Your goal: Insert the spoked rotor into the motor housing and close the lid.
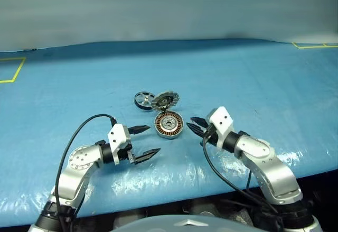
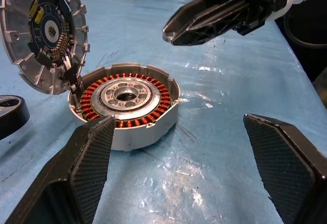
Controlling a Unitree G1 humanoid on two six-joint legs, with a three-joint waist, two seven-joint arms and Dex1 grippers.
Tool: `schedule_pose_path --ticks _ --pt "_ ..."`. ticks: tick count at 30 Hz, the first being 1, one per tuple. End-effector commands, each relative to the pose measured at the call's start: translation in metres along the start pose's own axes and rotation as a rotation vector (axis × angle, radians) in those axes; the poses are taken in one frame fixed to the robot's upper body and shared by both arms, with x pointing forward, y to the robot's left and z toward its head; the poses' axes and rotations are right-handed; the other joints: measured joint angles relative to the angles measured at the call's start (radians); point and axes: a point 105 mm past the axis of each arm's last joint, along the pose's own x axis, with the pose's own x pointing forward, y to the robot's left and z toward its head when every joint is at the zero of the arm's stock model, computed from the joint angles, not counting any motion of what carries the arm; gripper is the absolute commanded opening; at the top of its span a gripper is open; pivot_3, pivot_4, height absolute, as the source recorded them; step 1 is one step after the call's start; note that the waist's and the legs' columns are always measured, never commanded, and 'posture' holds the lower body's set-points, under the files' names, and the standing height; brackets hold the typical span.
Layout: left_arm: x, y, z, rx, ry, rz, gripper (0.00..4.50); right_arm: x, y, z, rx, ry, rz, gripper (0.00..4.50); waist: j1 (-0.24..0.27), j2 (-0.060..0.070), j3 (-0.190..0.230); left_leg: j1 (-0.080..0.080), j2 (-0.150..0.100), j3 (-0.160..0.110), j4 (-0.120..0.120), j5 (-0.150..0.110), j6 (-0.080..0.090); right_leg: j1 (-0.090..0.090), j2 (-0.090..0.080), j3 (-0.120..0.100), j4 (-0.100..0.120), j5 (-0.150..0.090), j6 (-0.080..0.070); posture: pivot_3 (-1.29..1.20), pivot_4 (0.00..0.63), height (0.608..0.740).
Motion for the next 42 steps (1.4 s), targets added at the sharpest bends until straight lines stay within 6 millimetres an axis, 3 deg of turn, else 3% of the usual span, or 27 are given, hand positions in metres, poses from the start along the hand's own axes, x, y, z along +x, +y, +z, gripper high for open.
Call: schedule_pose_path --ticks 1,4,8,19,42 --pt "0.0 0.003 0.005 0.023 -0.019 0.014 4.28 0.02 0.007 0.004 -0.046 0.001 0.041 0.72 0.0 0.0 0.0 0.0 0.0 0.0 0.0 0.0 0.0 0.0 0.0 0.0 0.0 0.0 0.0 0.0 0.15 0.74" --pt "0.001 0.003 0.006 0.025 -0.019 0.016 4.28 0.038 0.001 -0.002 -0.043 0.022 0.028 0.72 0.0 0.0 0.0 0.0 -0.001 0.001 0.0 0.0 0.0 0.0 0.0 0.0 0.0 0.0 0.0 0.0 0.15 0.74" --pt "0.002 0.001 0.008 0.03 -0.025 0.023 4.28 0.048 0.003 -0.007 -0.065 0.04 0.065 0.72 0.002 0.0 0.0 0.0 -0.001 0.001 0.0 0.0 0.0 0.0 -0.001 0.001 -0.001 0.0 0.0 0.0 0.15 0.74" --pt "0.001 -0.004 0.004 0.011 -0.005 0.044 4.28 0.053 0.01 -0.004 -0.061 0.024 0.123 0.72 -0.005 0.0 0.0 0.0 0.0 0.002 0.0 -0.001 0.001 0.0 -0.001 0.001 -0.001 0.003 0.004 0.0 0.15 0.74" --pt "0.003 -0.005 -0.002 0.028 0.021 0.037 4.28 0.056 0.012 -0.028 -0.075 0.122 0.137 0.72 -0.008 0.0 0.0 0.0 0.0 0.002 0.0 0.0 0.0 0.0 -0.001 0.001 -0.001 0.003 0.004 0.0 0.15 0.74"
